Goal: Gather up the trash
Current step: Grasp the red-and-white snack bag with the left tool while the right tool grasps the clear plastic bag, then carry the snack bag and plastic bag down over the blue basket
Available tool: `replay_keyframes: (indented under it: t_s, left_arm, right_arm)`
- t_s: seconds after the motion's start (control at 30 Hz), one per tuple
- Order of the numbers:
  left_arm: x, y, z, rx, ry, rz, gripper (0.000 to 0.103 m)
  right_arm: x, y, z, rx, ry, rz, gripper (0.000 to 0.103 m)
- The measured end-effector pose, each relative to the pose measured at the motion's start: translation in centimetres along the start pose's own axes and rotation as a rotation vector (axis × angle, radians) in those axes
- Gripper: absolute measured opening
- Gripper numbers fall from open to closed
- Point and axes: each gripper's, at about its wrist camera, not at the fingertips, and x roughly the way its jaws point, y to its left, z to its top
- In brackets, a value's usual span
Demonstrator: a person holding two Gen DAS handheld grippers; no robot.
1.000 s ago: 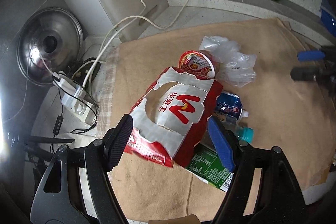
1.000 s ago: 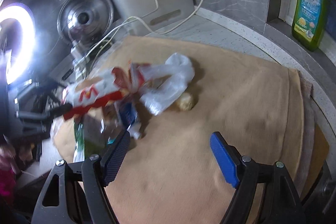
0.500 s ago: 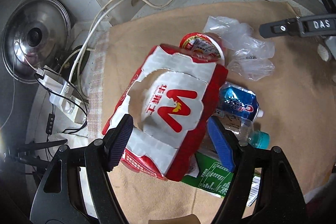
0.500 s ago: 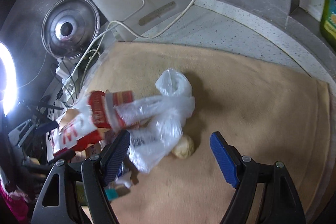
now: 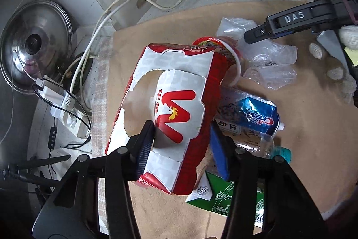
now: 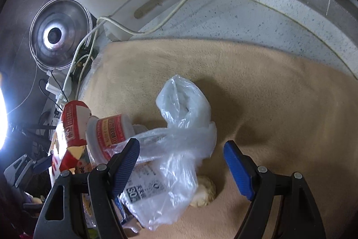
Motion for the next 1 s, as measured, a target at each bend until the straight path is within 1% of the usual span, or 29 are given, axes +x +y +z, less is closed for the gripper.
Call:
replay_keyframes:
  t_s: [0.07,0.13,0.17,0.23,0.27,0.33,0.37,0.43,0.63,1.0]
  left_arm:
    - [-0.1,0.1,0.1,-0.008,-0.008,-0.001,0.048]
    - [-0.1,0.3,0.2,-0.021,-0.014,-0.004,0.047]
    - [-0.1,0.4,0.2,-0.025,-0.018,-0.004,0.047]
    - [-0.2,0.4,0.2,-0.031,-0.024,-0.003,0.046]
    - [-0.2,0.5,0.2,-0.032,-0.027,-0.001,0.045]
    - [-0.3,0.5,0.2,-0.033,-0.033,0.005,0.045]
    - [-0.4,0.6,0.2,-0.034,-0.037,0.008,0.044]
    - [-0.5,0.7,0.2,-0.040,-0.044,0.009,0.044]
    - [-1.6,1.2,0.2,-0.065,-0.079,0.023,0.044]
    - [-4.0,2.1,-0.7,-0.123,-0.148,0.031,0.043]
  right_arm:
    - [0.6,0.1,0.0,-0.003,0.011,0.000,0.074]
    - [1.1,0.3,0.0,-0.012,0.022,-0.008,0.064]
    - [1.4,0.4,0.0,-0.016,0.028,-0.009,0.061]
    - [1.8,0.5,-0.1,-0.025,0.038,-0.017,0.047]
    - [1.9,0.6,-0.2,-0.030,0.040,-0.025,0.045]
    - [1.9,0.7,-0.2,-0.036,0.036,-0.026,0.037]
    - [1.9,0.7,-0.2,-0.034,0.034,-0.023,0.036]
    - [1.5,0.6,-0.1,-0.024,0.021,-0.008,0.030]
    - [-0.3,0.7,-0.1,-0.013,-0.037,-0.002,0.023]
    - [-4.8,1.0,-0.4,0.001,-0.142,0.005,0.022]
